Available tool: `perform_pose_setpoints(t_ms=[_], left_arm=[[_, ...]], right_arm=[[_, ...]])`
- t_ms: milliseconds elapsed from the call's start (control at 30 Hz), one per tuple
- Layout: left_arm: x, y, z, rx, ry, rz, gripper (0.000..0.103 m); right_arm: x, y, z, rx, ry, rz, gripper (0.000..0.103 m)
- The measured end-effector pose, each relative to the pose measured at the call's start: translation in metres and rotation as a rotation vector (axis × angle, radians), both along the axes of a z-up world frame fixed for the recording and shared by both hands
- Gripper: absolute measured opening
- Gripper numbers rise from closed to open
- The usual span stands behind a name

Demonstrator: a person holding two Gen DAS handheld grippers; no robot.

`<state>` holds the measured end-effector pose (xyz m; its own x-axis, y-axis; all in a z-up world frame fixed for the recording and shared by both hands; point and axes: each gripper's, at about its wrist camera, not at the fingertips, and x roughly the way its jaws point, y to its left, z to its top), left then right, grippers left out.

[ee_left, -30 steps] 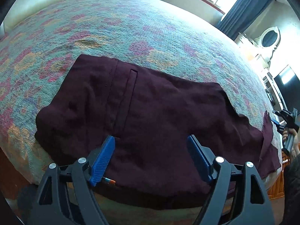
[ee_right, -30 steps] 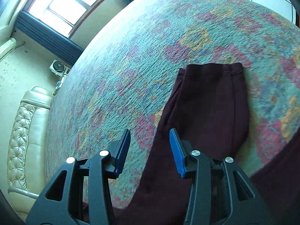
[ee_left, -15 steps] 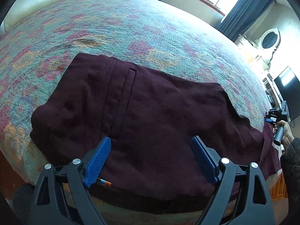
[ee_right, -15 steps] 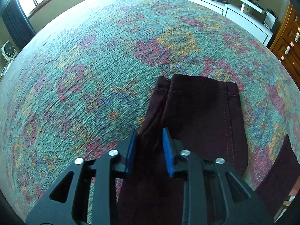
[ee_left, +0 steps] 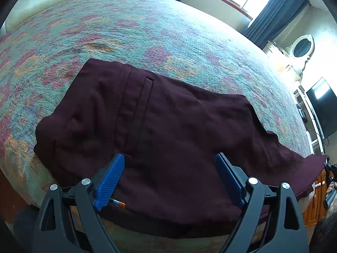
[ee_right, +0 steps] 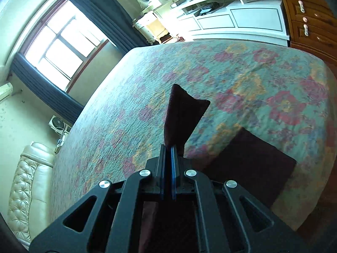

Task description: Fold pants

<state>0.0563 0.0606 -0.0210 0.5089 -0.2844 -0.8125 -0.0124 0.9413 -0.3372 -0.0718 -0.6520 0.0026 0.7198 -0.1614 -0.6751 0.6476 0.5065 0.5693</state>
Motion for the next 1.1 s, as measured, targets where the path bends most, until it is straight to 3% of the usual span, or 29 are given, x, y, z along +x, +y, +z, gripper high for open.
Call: perform_pose_setpoints(t_ms=[100, 167, 300, 367, 500, 600, 667, 900, 1100], left_arm=[[-0.001, -0.001, 0.0, 0.01, -0.003, -0.004, 0.086], [-0.001, -0.003, -0.001, 0.024, -0.004, -0.007, 0.086], [-0.002, -0.006, 0.0, 0.041, -0.005, -0.01, 0.086], [-0.003, -0.007, 0.0, 0.044, -0.005, -0.011, 0.086], [-0.003, -0.009, -0.002, 0.053, -0.01, -0.016, 0.086], [-0.004, -0.012, -0.002, 0.078, -0.013, -0.021, 0.086], [-0.005, -0.015, -0.002, 0.094, -0.016, -0.025, 0.086], [-0.003, -0.013, -0.002, 0.086, -0.012, -0.024, 0.086], [-0.003, -0.012, -0.003, 0.078, -0.013, -0.028, 0.086]], right_arm=[[-0.035, -0.012, -0.035, 0.069, 0.034, -0.054, 0.004], [-0.053, -0.02, -0.065, 0.178, 0.017, -0.102, 0.004], [-0.06, -0.023, -0.094, 0.253, -0.007, -0.134, 0.004], [-0.059, -0.023, -0.098, 0.263, -0.01, -0.141, 0.004], [-0.055, -0.023, -0.103, 0.304, -0.064, -0.146, 0.018], [-0.047, -0.026, -0.103, 0.29, -0.05, -0.121, 0.017], [-0.039, -0.026, -0.1, 0.271, -0.028, -0.096, 0.006], [-0.055, -0.03, -0.07, 0.217, -0.083, -0.111, 0.005], [-0.058, -0.045, -0.113, 0.295, -0.049, -0.162, 0.005]])
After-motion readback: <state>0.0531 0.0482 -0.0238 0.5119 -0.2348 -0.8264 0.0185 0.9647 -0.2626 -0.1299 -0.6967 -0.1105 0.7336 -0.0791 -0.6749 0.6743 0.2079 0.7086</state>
